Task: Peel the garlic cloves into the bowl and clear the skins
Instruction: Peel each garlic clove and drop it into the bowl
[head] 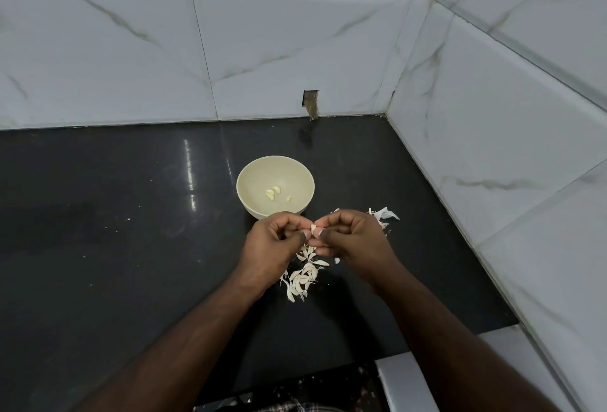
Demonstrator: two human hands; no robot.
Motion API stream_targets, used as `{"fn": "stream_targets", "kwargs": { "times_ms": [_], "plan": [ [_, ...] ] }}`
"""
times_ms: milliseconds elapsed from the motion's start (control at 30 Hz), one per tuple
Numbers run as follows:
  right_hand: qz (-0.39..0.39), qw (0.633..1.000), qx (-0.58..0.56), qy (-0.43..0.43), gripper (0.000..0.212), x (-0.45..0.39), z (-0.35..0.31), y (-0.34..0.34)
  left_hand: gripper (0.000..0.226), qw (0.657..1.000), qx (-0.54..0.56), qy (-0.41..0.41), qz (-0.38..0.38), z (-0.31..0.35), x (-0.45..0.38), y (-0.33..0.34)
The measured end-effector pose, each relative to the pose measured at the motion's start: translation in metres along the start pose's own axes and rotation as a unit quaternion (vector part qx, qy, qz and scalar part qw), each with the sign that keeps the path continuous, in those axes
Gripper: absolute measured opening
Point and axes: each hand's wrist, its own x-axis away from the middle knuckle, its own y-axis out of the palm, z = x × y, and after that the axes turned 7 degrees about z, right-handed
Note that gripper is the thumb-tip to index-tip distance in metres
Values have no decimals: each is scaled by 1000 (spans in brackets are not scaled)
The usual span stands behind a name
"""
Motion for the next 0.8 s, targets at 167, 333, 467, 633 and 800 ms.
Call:
{"fn": "stream_targets", "kwargs": {
  "times_ms": [167, 333, 467, 633, 800],
  "plan": [
    [1, 999, 31, -12, 6, -1, 1, -1, 15, 1000, 1, -6, -18, 3, 2, -1],
    [19, 996, 83, -37, 11, -2, 4, 1, 18, 1000, 0, 6, -8, 2, 1, 0],
    [30, 998, 50, -27, 9, -2, 3, 3, 20, 998, -49, 26, 17, -6, -4, -1],
    [47, 996, 73, -36, 11, -4, 3, 5, 25, 996, -79, 33, 22, -4, -2, 1],
    [54, 992, 101, -44, 14, -4, 2, 5, 25, 996, -80, 9, 31, -3, 0, 2]
  ]
}}
